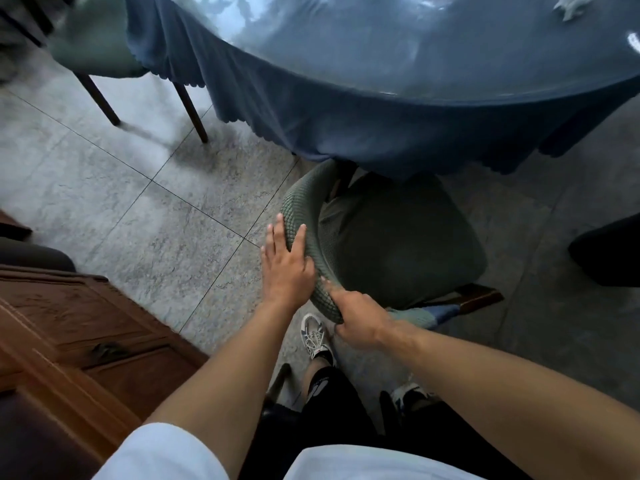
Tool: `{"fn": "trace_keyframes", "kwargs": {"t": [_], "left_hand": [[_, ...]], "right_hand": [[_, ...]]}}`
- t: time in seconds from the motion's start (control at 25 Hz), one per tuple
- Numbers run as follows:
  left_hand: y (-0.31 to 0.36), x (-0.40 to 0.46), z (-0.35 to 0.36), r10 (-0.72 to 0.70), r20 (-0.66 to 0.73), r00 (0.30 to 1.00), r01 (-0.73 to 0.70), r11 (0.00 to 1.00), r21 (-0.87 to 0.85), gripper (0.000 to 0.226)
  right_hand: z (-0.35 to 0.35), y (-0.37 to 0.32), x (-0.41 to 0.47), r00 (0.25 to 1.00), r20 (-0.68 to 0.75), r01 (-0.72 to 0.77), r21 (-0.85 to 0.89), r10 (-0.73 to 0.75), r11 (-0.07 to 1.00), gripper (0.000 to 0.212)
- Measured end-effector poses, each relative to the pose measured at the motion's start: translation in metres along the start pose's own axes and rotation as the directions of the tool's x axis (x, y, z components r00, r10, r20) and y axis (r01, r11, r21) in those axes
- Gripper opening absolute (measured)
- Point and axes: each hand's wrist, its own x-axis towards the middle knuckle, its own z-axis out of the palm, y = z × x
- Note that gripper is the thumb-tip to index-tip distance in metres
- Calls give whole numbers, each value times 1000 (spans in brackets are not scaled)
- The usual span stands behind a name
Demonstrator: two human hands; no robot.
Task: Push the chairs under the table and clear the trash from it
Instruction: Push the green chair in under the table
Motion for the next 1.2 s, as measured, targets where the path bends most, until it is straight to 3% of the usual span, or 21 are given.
{"fn": "trace_keyframes", "kwargs": {"t": [0.2, 0.36, 0.48, 0.6, 0.72, 0.8, 0.84, 0.96, 1.04, 1.2], "left_hand": [[87, -61, 47, -132, -7, 991, 131, 973, 189, 76], [153, -93, 71, -170, 83, 982, 135, 937, 323, 73], [196, -111, 81, -123, 94, 988, 81, 930, 360, 77], [220, -121, 92, -20, 43, 999, 3, 927, 376, 71], [242, -118, 98, 31, 45, 999, -45, 930, 366, 66], [252, -109, 95, 33, 45, 998, -46, 942, 333, 65], [252, -102, 91, 35, 36, 999, -45, 943, 329, 65], [244, -81, 85, 71, 12, 997, -71, 938, 338, 64], [237, -65, 87, 122, 5, 993, -117, 942, 314, 66], [228, -42, 110, 188, -1, 982, -185, 965, 185, 78]], "right_hand": [[-21, 86, -56, 998, 64, 40, -196, -28, 980, 89], [-41, 157, -89, 994, 102, 61, -273, -35, 960, 86], [-70, 203, -114, 993, 109, 84, -330, -51, 940, 86], [-97, 234, -131, 994, 42, 109, -430, -101, 896, 79], [-106, 261, -141, 989, -129, 2, -494, -76, 869, 67], [-102, 272, -144, 951, -309, -104, -368, -16, 924, 57], [-98, 273, -145, 918, -395, -122, -213, 29, 969, 52], [-96, 253, -142, 832, -543, 31, 245, 111, 969, 42], [-103, 237, -130, 765, -628, 42, 271, 143, 962, 33], [-97, 238, -99, 717, -690, -108, 24, 94, 994, 46]]}}
